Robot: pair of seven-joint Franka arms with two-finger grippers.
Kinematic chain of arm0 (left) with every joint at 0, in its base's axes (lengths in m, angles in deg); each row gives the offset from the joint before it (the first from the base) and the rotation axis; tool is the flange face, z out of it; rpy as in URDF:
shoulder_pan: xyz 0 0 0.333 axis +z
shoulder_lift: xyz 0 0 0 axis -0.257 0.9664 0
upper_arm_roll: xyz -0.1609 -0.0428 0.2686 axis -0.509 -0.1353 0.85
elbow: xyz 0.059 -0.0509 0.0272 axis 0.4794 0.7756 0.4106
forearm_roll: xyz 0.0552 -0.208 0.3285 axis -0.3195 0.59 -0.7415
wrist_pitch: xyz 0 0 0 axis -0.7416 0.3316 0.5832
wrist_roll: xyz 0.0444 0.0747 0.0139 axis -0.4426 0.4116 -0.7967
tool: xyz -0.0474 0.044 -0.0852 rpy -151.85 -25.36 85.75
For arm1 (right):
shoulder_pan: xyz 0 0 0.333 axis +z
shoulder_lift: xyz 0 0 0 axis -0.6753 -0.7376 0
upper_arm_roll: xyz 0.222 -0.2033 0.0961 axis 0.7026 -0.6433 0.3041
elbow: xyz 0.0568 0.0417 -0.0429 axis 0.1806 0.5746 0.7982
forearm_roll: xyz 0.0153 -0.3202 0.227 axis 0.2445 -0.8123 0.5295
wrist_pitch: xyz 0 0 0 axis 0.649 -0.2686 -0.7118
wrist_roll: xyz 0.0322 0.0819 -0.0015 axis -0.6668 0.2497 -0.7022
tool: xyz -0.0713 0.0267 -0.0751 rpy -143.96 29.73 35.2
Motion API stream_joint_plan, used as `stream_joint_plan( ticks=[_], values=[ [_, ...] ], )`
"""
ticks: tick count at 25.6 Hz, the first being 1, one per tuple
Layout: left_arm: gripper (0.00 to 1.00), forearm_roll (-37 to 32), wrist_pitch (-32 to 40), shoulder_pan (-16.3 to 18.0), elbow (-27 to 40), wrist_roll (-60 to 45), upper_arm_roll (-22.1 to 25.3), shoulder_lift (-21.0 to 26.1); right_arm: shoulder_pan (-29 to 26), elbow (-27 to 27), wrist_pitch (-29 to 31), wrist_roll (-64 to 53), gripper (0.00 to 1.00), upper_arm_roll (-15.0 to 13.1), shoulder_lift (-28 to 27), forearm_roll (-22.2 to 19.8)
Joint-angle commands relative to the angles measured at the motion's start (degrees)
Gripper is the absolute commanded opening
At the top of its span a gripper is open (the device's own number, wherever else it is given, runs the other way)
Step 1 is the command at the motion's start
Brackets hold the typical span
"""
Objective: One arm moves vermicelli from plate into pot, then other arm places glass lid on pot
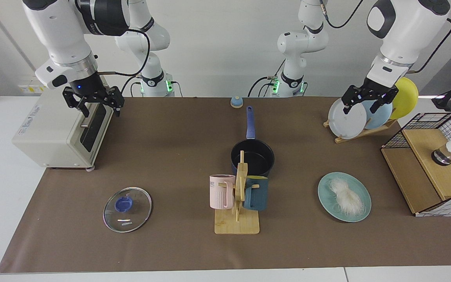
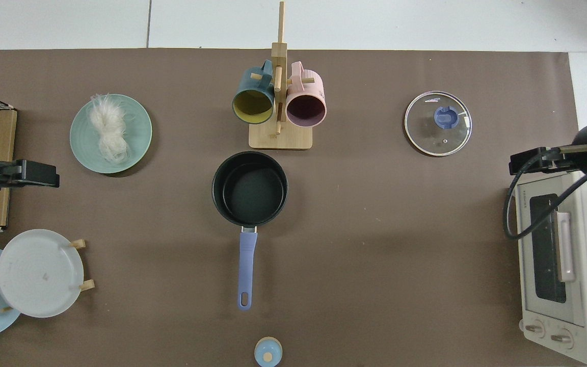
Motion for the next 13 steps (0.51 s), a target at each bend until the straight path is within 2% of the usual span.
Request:
stream_joint_plan(
  ticks=[1,10,13],
  values=[
    [1.0,0.9,-0.9,-0.1,1.6,0.8,0.4,-1.0,-0.6,-0.6,-1.0,-0.9,1.0,0.0,0.0,0.3],
    [1.0,0.9,-0.3,0.0,1.5,0.9,0.4,-1.0,-0.1,-1.5,-1.1,-0.9,1.0,-0.2,-0.8,-0.4],
    [1.0,0.9,-0.3,0.0,1.5,0.9,0.4,-1.0,-0.3,-3.1,-1.6,-0.8,1.0,-0.2,-2.6,-0.6]
  ],
)
